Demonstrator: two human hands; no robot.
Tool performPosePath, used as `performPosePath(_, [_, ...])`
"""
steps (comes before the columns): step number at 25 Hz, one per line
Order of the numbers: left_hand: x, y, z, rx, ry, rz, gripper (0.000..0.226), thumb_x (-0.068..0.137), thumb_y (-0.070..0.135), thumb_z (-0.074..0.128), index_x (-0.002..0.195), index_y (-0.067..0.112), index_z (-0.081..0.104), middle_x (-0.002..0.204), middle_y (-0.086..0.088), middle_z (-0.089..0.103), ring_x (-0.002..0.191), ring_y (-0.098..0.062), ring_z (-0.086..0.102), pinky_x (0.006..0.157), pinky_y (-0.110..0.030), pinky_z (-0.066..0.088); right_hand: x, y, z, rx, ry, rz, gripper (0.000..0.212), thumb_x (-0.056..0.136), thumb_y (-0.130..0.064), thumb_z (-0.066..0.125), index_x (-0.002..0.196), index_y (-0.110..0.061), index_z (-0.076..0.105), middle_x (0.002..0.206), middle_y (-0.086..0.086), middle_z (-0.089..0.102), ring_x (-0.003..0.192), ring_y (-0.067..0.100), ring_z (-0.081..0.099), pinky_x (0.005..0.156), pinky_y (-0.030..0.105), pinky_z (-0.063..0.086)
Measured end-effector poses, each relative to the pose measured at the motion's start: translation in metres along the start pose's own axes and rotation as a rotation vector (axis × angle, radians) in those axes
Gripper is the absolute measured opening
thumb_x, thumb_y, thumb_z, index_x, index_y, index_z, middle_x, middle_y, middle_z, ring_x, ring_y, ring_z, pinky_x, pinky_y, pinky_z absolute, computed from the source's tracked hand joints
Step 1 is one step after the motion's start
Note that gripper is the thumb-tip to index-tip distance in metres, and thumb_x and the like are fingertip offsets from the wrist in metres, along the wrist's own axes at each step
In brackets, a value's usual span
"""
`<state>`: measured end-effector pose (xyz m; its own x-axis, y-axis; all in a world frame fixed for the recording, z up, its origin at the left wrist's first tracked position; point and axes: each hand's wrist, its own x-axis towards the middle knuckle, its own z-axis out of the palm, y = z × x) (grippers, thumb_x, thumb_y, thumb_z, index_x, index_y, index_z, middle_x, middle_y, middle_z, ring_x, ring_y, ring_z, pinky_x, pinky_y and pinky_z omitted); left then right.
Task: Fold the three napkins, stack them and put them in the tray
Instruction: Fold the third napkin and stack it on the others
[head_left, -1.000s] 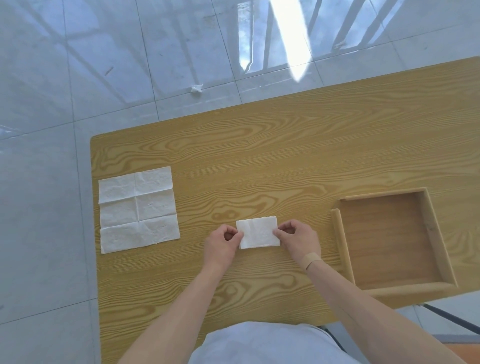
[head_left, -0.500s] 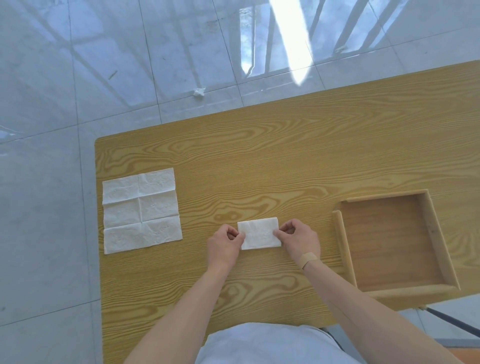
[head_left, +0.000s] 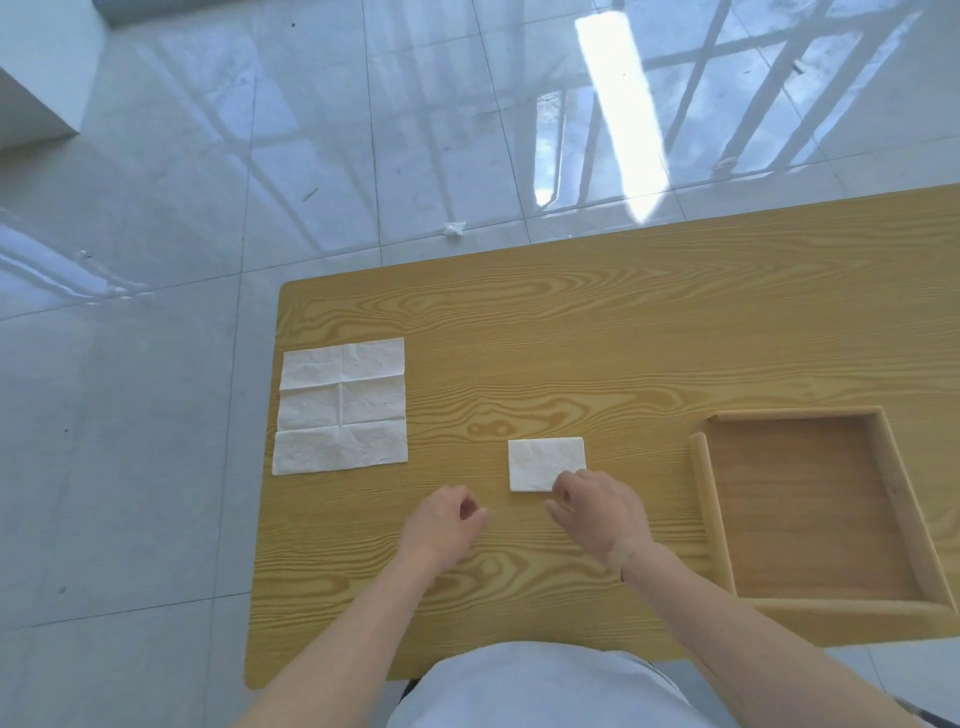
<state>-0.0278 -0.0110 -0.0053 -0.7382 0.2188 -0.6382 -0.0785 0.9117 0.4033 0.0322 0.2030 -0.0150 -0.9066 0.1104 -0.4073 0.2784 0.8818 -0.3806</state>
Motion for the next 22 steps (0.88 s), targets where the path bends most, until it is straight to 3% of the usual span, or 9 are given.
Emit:
performPosePath(3, [-0.016,-0.026,-0.016,0.127,-0.032,0.021,0.022,0.090,0.045,0.052,0.099,0.028,0.062,0.105,0.010,0.059,0.099,-0.014,0.058,0.086,-0.036,0.048,-0.002,-0.017,0.001,-0.130,-0.076,-0.102,0.027,0.095,-0.044,0.044,0.108,-0.026,0.059,0.102,-0.005,0.063,0.098,0.022,0.055,0.074,0.034,0.033])
performPosePath(10, [-0.025,-0.097,-0.063,0.433,0.057,0.164,0.037,0.093,0.048,0.044,0.121,0.028,0.057,0.125,0.007,0.056,0.119,-0.016,0.049,0.098,-0.038,0.040,-0.003,-0.078,0.019,-0.190,-0.075,-0.198,0.035,0.097,-0.048,0.039,0.118,-0.027,0.058,0.111,-0.004,0.063,0.104,0.022,0.052,0.086,0.036,0.037])
performPosePath(15, [-0.023,-0.174,-0.110,0.445,0.092,0.187,0.038,0.093,0.049,0.047,0.124,0.029,0.055,0.127,0.005,0.055,0.120,-0.017,0.049,0.097,-0.037,0.041,0.010,-0.151,0.047,-0.224,-0.098,-0.200,0.038,0.097,-0.051,0.039,0.126,-0.031,0.053,0.122,-0.007,0.060,0.116,0.021,0.050,0.095,0.037,0.038])
performPosePath(22, [-0.003,-0.256,-0.164,0.374,0.169,0.249,0.038,0.093,0.046,0.055,0.126,0.027,0.055,0.128,0.003,0.056,0.121,-0.018,0.048,0.099,-0.035,0.039,0.034,-0.215,0.063,-0.230,-0.005,-0.121,0.041,0.096,-0.047,0.048,0.135,-0.033,0.049,0.134,-0.009,0.056,0.127,0.017,0.046,0.098,0.035,0.037])
